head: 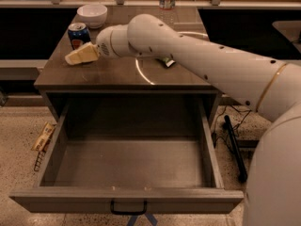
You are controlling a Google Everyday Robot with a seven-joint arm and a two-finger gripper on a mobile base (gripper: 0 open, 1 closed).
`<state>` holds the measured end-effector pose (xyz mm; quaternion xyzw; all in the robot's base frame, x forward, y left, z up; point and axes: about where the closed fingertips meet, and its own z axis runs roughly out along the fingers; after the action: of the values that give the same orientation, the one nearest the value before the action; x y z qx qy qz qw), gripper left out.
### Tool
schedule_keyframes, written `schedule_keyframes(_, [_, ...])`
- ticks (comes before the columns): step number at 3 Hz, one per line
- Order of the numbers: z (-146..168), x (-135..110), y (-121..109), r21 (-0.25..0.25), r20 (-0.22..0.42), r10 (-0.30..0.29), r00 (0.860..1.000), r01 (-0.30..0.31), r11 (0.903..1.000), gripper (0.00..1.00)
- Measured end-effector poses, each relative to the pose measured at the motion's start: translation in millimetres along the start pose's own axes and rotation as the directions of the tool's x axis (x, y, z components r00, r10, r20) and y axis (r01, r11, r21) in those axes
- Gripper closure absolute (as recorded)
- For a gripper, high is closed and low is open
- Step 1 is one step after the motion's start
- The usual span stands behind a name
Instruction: Place pepsi can into top drawer
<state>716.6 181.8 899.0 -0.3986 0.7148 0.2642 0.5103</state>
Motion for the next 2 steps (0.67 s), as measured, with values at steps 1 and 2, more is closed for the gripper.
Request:
schedule_keyframes(1, [22.2,-3.8,-10.9,0.015,0.020,-0.004,1.000,0.004,0.9999,0.00])
schedule_keyframes(2, [47.0,-20.3,-16.7,0.016,0.059,-0.015,0.998,0.014,0.9998,0.00])
